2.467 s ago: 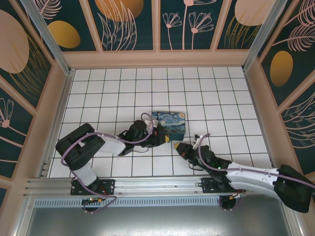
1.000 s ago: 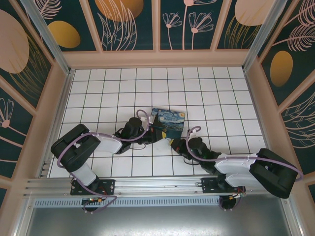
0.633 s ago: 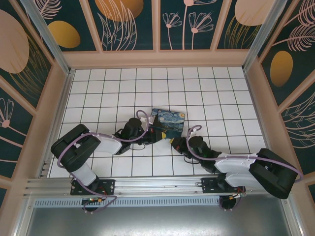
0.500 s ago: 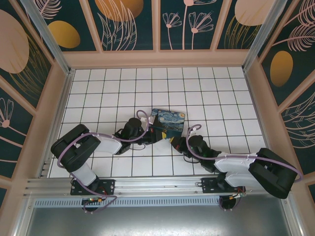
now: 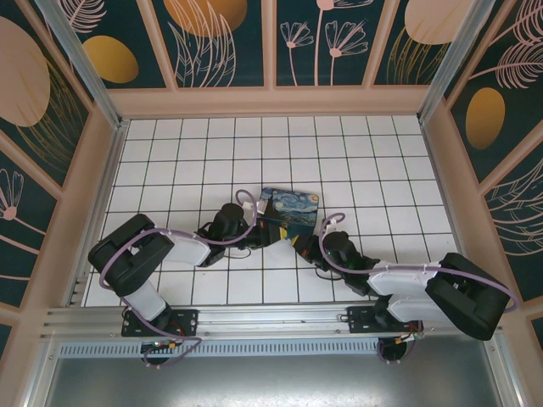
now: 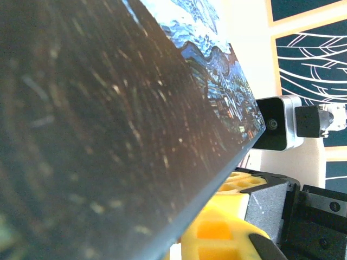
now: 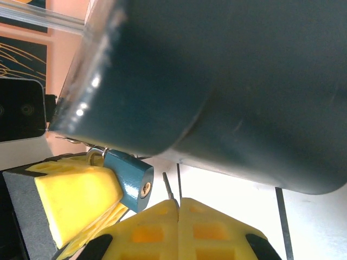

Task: Unlock a padlock with a key

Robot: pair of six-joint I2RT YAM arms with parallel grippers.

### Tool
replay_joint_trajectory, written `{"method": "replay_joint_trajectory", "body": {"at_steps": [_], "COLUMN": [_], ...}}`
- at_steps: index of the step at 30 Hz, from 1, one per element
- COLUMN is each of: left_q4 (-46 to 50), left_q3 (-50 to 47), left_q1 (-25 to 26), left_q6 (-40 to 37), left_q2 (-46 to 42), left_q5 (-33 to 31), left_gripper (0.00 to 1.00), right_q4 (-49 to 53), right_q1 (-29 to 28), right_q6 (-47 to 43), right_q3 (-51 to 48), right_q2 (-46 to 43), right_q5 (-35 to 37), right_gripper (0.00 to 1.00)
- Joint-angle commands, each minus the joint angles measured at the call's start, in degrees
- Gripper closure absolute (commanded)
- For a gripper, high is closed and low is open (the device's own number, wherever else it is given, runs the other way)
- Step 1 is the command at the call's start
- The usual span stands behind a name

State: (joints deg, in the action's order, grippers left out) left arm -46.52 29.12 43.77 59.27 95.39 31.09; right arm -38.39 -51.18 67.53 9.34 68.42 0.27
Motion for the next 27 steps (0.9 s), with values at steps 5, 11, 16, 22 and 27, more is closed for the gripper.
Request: {"method": "replay_joint_trajectory", "body": {"at_steps": [5,11,16,22,27], "left_q4": [-4.1,-4.32,-4.32,-4.34,-4.37], "left_q3": [-0.43,-0.38,-0.38,-0.43,-0.32], "left_q1": [-0.38,-0.37,-0.35,-0.35,-0.35], "left_q6": [0.24,0.32,0.43,0.5,0.41], "left_q2": [1.02,1.1,1.18,1.35,1.6], "left_q5": [0.88,0.82,0.73,0.72,0.66], "left_gripper": [1.0,1.0,1.0,1.0,1.0], "right_q4": [0.87,1.6,1.63,1.57,1.72], "right_q1": [0.73,0.9,0.97,1.08,1.08], "right_q6": [-1.6,-1.53,-1.78,-1.92,-1.97], "right_q3": [1.56,1.25,1.63,1.96,1.86], "right_q2": [-1.78,-3.17,-3.23,-3.37,-3.87], "right_q5": [-0.56,-0.32,-0.44,-0.71,-0.91], "right_gripper": [1.0,1.0,1.0,1.0,1.0]}}
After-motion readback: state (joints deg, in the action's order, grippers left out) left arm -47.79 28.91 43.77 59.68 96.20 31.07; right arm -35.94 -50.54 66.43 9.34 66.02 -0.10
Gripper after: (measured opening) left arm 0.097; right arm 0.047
